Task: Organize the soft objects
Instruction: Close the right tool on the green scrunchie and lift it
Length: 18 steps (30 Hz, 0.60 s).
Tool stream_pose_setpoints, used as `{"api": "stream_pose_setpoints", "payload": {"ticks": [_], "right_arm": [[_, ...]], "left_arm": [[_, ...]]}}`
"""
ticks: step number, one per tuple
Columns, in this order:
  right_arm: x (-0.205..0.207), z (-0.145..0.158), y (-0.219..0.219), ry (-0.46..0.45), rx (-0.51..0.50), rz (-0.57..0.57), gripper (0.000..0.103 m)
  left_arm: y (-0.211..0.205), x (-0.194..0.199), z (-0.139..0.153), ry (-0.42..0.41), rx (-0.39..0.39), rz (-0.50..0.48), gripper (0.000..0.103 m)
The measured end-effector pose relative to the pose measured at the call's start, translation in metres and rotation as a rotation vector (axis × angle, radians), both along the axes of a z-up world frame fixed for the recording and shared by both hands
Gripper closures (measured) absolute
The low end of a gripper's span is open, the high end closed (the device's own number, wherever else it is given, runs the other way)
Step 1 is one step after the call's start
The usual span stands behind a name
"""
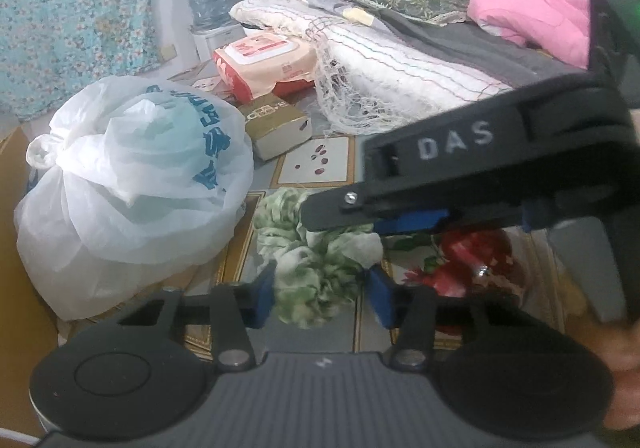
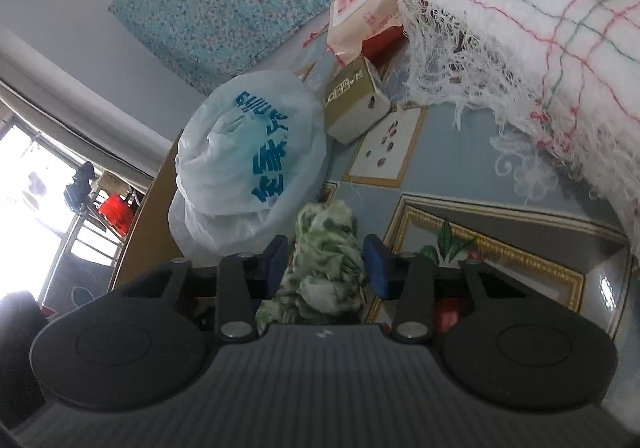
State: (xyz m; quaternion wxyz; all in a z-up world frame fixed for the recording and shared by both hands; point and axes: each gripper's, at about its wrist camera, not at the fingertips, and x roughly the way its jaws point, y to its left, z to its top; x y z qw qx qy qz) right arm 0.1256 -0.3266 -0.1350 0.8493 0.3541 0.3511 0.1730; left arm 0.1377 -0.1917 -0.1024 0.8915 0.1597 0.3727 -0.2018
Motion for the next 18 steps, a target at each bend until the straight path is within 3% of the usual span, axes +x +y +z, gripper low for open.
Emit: {"api": "stream_pose_setpoints", "payload": {"ticks": [6,18], "right_arm": [[-0.005,-0.003,-0.007,0.000,0.043,-0.002,0.076],[-0.017,0.011,-0.012,-0.040,0.095,-0.008,0.076]], "left_arm": [[-0.001,-0.004,0.000,-0.014,-0.005,-0.005,0.073],[0.001,-0.018,0.016,-0.064,-0.023,-0.016,0.074]]}}
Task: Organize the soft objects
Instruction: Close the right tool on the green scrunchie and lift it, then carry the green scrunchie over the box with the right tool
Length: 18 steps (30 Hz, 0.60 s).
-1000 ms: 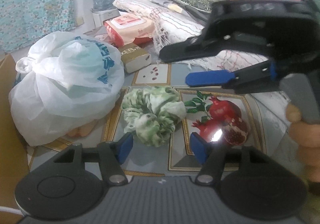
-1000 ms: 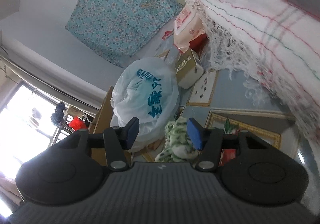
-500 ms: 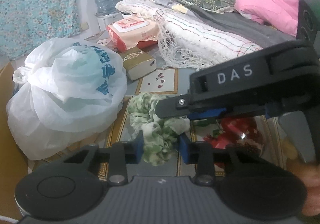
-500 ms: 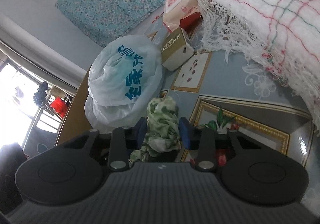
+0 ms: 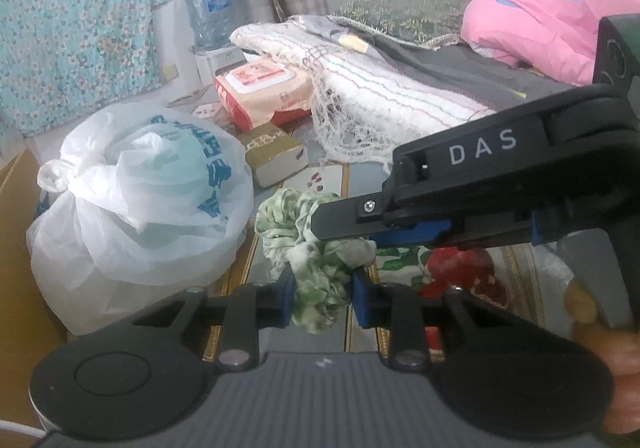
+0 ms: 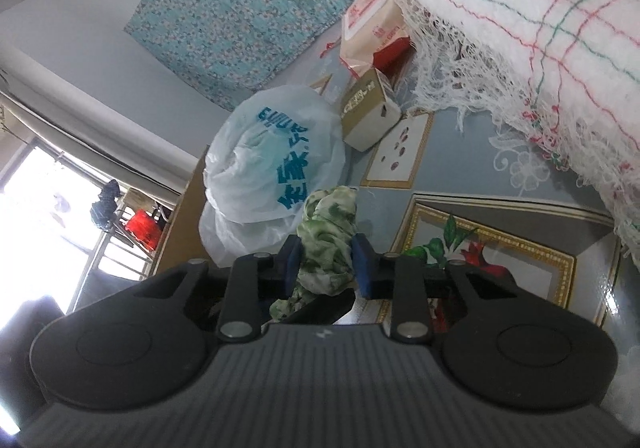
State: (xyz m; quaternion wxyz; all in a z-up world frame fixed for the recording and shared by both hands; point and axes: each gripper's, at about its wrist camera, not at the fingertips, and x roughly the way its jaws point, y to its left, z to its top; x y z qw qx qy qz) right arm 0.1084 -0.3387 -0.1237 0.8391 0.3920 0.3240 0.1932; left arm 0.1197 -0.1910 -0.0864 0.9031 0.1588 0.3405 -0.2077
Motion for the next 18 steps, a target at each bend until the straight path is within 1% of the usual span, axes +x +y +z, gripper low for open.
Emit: {"api": "stream_pose_setpoints", "payload": {"ticks": [8,18], "right_arm": [[-0.008,0.008,-0.001,-0.020,0.011,-0.003,0.074],[-0.012,0.010,-0.001,-0.026,0.019,-0.003,0.074]], "left_arm": [[-0.001,-0.005,0.008,-0.018,-0.009,-0.003,0.074],[-0.001,-0.010,0.010,-0.028,-0.009,-0.004,0.074]]}}
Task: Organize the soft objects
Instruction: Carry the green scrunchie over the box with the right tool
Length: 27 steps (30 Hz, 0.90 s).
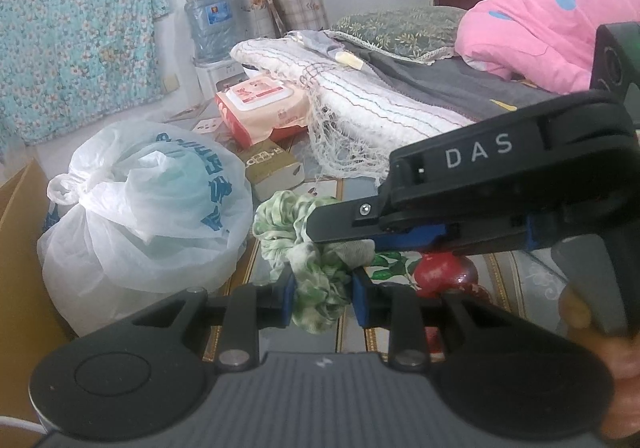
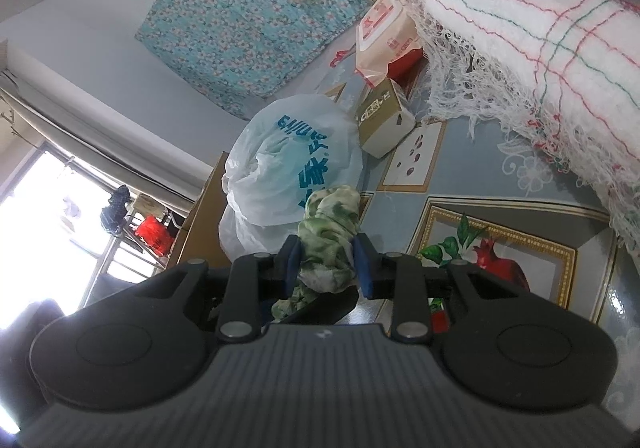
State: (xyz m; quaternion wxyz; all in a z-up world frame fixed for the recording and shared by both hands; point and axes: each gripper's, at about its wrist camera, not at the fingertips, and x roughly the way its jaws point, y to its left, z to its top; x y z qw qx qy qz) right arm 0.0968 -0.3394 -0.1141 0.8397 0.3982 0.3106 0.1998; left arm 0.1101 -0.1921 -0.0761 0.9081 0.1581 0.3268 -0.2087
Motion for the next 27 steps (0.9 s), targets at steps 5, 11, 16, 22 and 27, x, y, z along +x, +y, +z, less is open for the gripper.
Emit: {"api": "stream_pose_setpoints", "payload": {"ticks": [5,11,16,22,27], "right_arm": [[-0.003,0.004,0.001,-0.010,0.000,0.002,0.074],[-0.006,0.007,0.002,-0.021,0.006,0.002,0.074],[-0.008,0.009,0.002,-0.024,0.008,0.002,0.074],[-0.013,0.013,0.003,-0.036,0.011,0.001,0.074],[-0.014,0.035,0.010,-0.086,0.017,0.027,0.074]], "left_arm": [[0.000,-0.003,0.004,-0.011,-0.004,0.000,0.074],[0.002,-0.009,0.007,-0.024,-0.008,0.000,0.074],[0.002,-0.011,0.008,-0.026,-0.009,0.000,0.074],[0.003,-0.015,0.013,-0.041,-0.013,0.001,0.074],[0.011,-0.023,0.033,-0.095,-0.024,0.017,0.074]]}}
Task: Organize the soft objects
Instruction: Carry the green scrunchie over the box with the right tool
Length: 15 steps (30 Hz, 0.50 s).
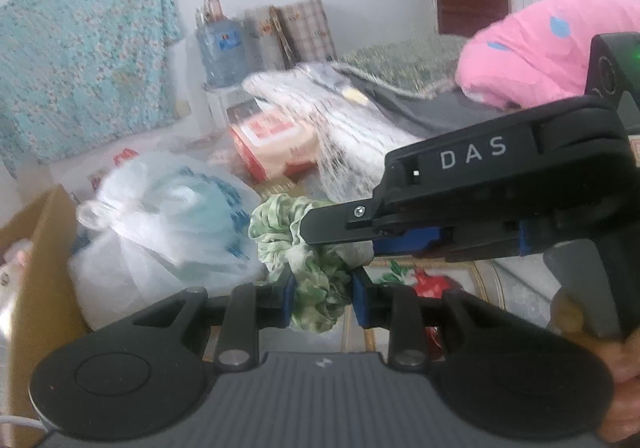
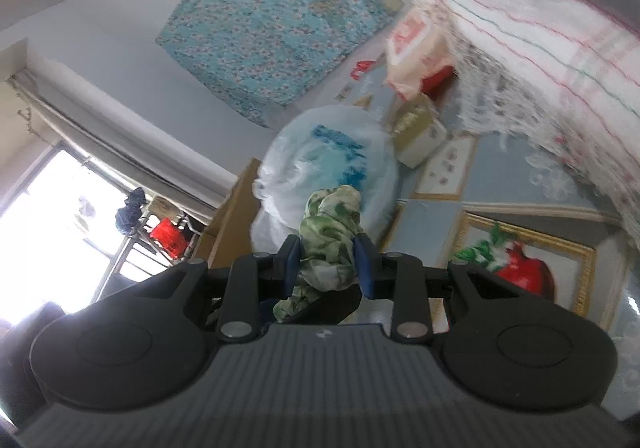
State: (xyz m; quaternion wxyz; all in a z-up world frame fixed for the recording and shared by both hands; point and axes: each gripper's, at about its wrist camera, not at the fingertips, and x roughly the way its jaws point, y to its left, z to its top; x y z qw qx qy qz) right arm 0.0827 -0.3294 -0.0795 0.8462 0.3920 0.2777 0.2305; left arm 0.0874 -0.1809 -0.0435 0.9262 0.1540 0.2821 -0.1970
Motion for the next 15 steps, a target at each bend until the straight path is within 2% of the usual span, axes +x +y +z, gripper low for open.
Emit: {"api": "stream_pose_setpoints", "payload": {"ticks": [4,8,12,15], "right_arm": [[0.004,0.032,0.022,-0.088,-0.011,0.079,0.073],[0.018,0.062,0.064,-0.159,-0.036,0.205,0.071],[0.043,0.085,0.118,-0.174,-0.059,0.368,0.070],[0.066,0.099,0.166,-0.149,-0.093,0.492,0.069]], "left_arm": [[0.022,-0.011,0.027,-0.076,-0.002,0.049,0.073],[0.058,-0.021,0.053,-0.131,0.007,0.131,0.073],[0.107,-0.024,0.073,-0.128,0.015,0.220,0.073],[0.147,-0.018,0.083,-0.082,-0.006,0.291,0.073]]}}
